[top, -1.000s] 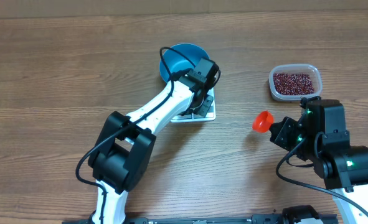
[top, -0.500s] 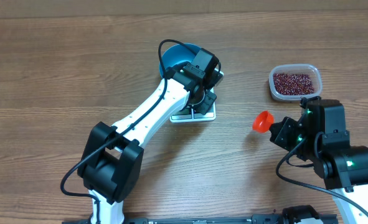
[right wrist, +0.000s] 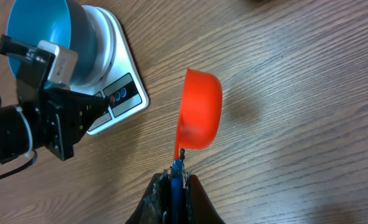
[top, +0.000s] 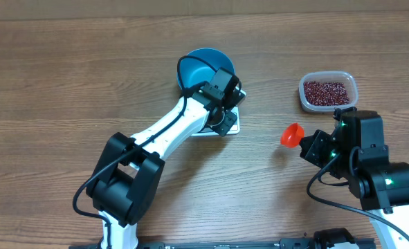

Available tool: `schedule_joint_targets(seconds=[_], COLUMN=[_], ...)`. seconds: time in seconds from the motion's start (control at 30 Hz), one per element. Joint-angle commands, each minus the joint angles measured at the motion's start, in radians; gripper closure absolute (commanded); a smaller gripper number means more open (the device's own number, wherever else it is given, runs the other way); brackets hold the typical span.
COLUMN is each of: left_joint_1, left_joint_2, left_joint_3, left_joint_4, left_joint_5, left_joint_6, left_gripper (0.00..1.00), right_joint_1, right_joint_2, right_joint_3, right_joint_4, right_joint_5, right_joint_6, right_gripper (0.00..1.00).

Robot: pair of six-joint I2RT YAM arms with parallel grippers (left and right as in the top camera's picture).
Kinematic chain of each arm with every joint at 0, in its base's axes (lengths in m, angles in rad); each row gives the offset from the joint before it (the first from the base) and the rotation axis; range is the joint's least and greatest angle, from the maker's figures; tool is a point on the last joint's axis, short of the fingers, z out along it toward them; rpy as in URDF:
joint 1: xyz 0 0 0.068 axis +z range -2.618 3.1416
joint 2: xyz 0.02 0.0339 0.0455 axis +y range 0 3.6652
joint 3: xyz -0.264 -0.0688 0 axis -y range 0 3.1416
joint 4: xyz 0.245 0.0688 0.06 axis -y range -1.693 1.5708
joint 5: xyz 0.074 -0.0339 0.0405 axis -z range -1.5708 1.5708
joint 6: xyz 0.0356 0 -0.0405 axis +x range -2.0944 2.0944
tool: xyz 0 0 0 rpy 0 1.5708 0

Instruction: Scoop item into bowl and weigh 150g on scale

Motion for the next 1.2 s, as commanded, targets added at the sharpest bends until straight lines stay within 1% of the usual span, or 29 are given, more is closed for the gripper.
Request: schedule_joint_targets(seconds=[0.0,0.17,0.3,0.73,1.17], left_joint_1=[-0.006,-0.006,-0.006,-0.006,-0.006], left_joint_2=[-0.019,-0.017,-0.017,-0.009,-0.009], left_joint_3=[-0.034,-0.056,-0.056,-0.077,-0.106], left_joint_4=[0.028,0.059,0.087,0.101,0.156], left_joint_5=[-0.034,-0.078,-0.099,-0.100,-0.097], left_joint_6=[0.014,-0.016,-0.019,-0.014,-0.003], left_gripper=[0.96,0.96,0.96,0.96,0.96], right_joint_1=[-0.004,-0.004,-0.004,-0.004,-0.004], right_joint_2=[-0.002,-0.002,-0.002,-0.002,-0.002], right_joint_3=[0.024,0.024,0.024,0.024,0.024], right_joint_4=[0.000,0.000,0.004,0.006,0.007], right_joint_5=[0.010,0.010,0.010,0.010,0.010], right_joint_6=[-0.004,-0.004,-0.004,-0.004,-0.004], right_gripper=[0.96,0.96,0.96,0.96,0.96])
